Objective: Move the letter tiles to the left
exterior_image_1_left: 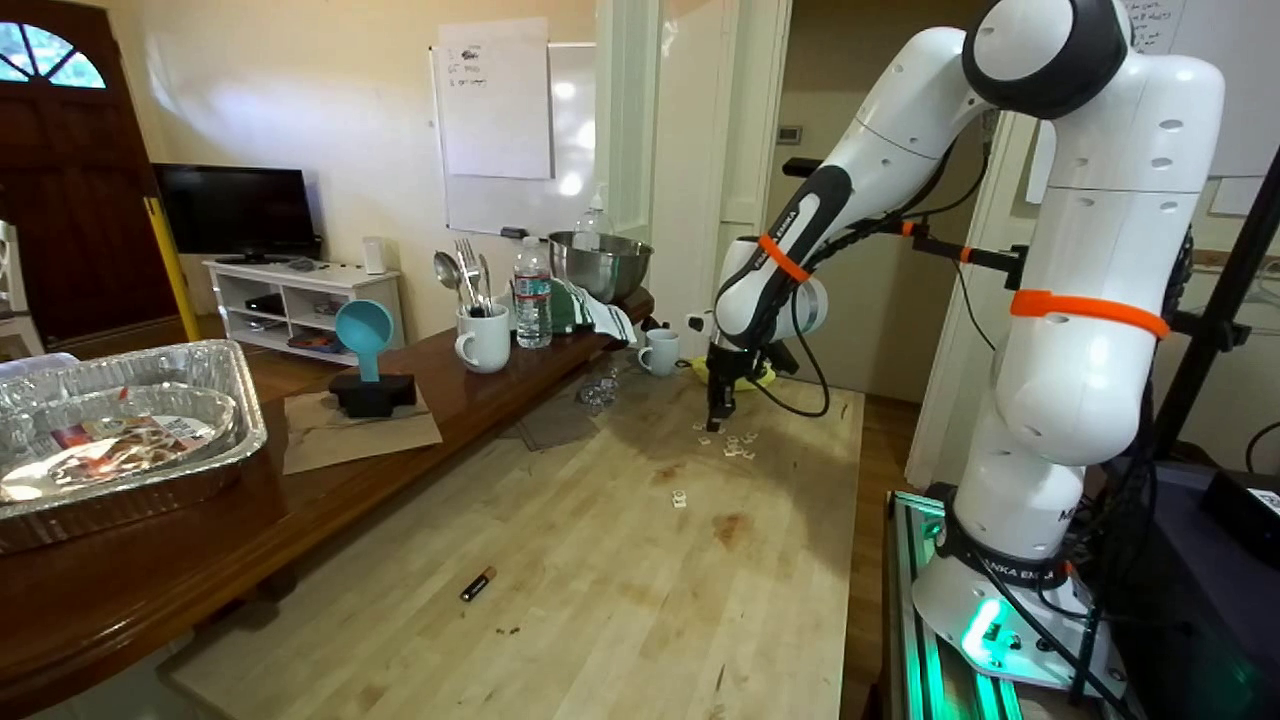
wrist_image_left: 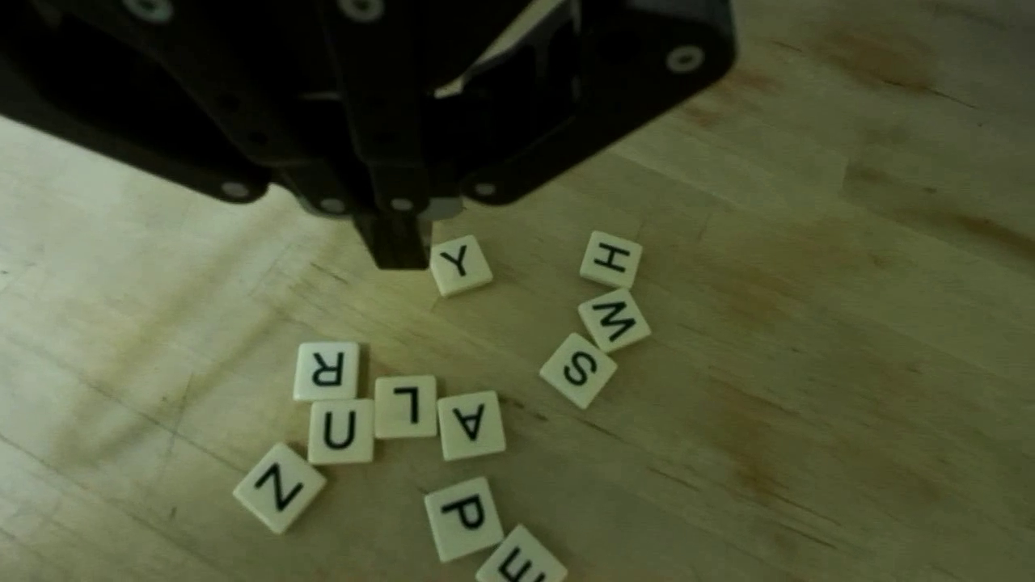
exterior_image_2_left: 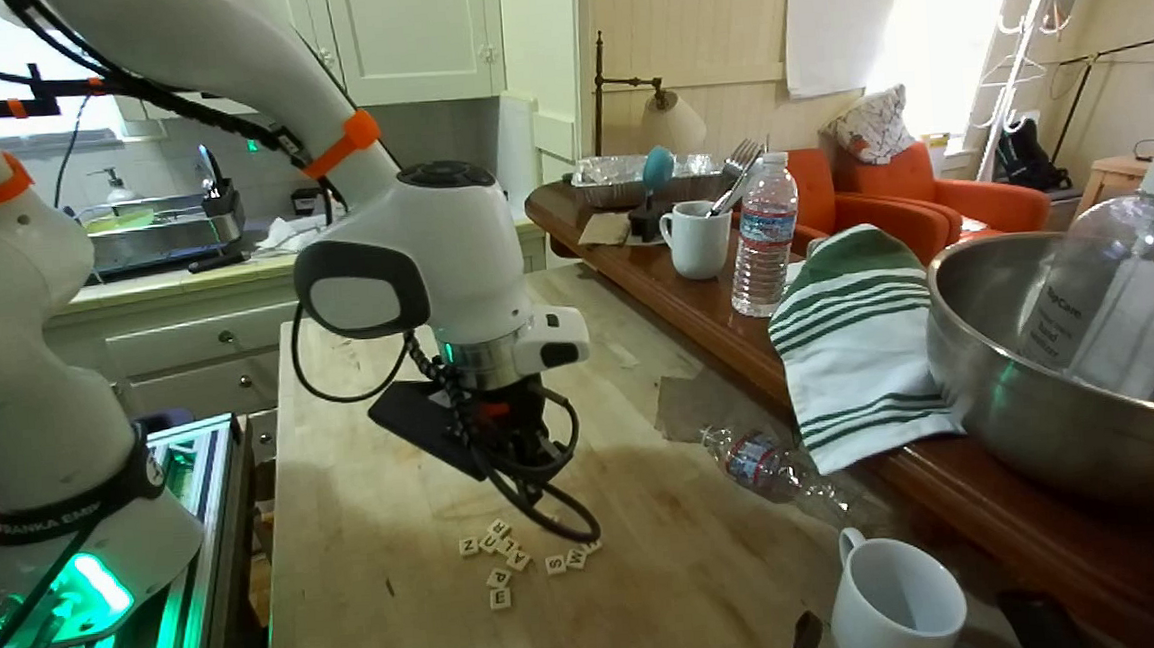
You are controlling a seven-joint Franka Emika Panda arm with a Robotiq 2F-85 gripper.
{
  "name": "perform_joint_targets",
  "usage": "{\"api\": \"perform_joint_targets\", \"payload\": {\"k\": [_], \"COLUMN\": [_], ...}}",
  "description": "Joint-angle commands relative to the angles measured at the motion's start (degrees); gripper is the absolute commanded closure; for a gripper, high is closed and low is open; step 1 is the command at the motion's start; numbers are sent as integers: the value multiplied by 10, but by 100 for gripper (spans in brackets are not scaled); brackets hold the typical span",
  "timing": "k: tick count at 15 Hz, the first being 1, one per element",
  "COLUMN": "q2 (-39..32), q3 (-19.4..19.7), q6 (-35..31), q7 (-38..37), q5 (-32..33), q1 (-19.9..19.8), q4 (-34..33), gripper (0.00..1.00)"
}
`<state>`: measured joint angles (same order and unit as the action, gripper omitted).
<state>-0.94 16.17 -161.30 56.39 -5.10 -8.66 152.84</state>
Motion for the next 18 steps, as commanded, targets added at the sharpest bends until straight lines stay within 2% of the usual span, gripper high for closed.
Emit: {"api": "perform_joint_targets", "payload": {"k": [1,7,13,18], "q2": [0,-24,-40,-70], "q3": [0,-1,-17,-20], "q6": [0,-15,-17,-26], "q7": [0,40,153,191], "q5": [0,-15,-115,-137], "q1": [0,-1,-2,-6], "q4": [0,-11,-24,-41], "gripper": [100,100,100,100]}}
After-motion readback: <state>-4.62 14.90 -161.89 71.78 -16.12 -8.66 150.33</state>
